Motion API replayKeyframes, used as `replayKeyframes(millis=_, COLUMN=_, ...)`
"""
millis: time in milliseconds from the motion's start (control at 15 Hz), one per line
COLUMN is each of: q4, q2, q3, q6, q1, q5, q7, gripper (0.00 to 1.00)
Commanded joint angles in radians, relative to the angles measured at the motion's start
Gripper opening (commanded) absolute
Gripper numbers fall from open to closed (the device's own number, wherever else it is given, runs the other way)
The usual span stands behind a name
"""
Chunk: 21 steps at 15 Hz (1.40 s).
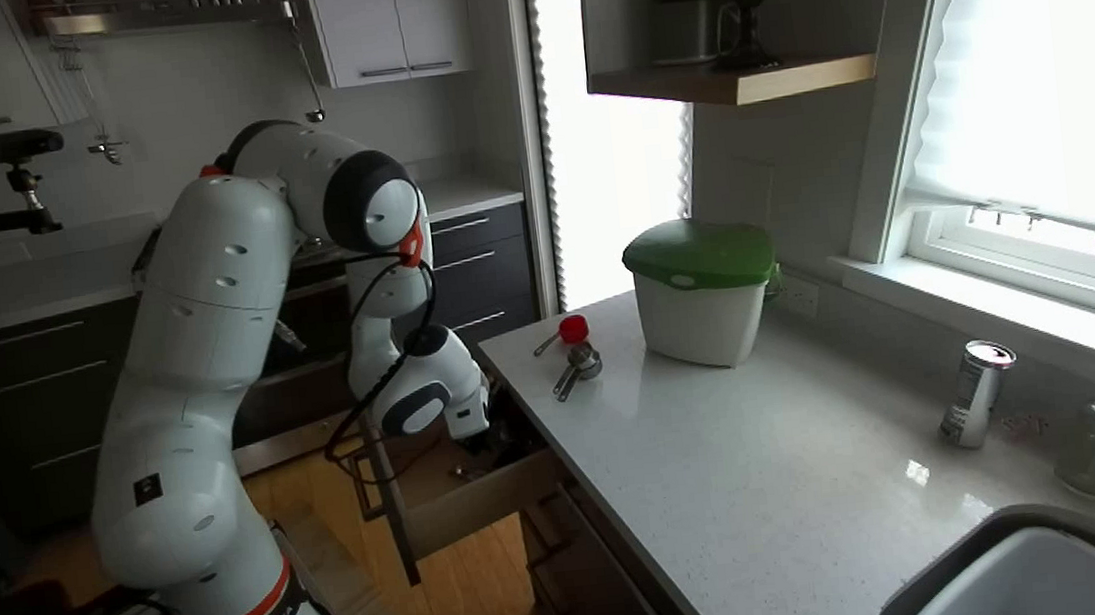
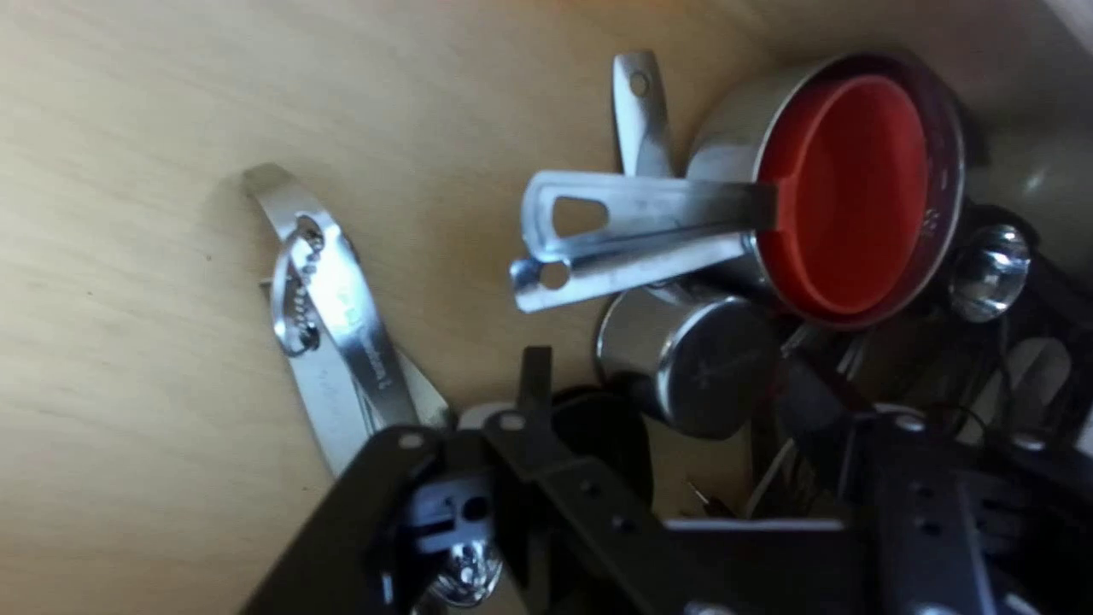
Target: Take the metal measuring cup out of the drawer
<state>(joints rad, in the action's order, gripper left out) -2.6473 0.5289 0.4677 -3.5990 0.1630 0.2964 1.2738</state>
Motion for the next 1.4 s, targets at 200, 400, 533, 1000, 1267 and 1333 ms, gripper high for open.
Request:
replayKeyframes(millis=200, q4=0.06, q2=0.1, q3=-0.095, q6=-0.108, q1=-0.115, q5=-0.007, q7=0.088, gripper=0.61)
replayKeyframes(millis=400, q4=0.081, q2=0.131, q3=-0.107, q6=-0.146, q1=-0.138, q5=-0.004, q7=0.114, gripper=0.55)
replayKeyframes(millis=533, q4=0.092, q2=0.147, q3=-0.117, q6=-0.159, q1=-0.155, q5=0.0, q7=0.123, gripper=0.47)
replayKeyframes(millis=1000, q4=0.051, q2=0.108, q3=-0.148, q6=-0.092, q1=-0.188, q5=0.013, q7=0.107, gripper=0.57)
replayKeyframes(millis=1267, q4=-0.01, q2=0.029, q3=-0.145, q6=0.045, q1=-0.185, q5=0.015, q7=0.102, gripper=0.49)
replayKeyframes(millis=1333, q4=-0.025, q2=0.001, q3=-0.158, q6=0.085, q1=-0.201, q5=0.031, q7=0.093, gripper=0.48)
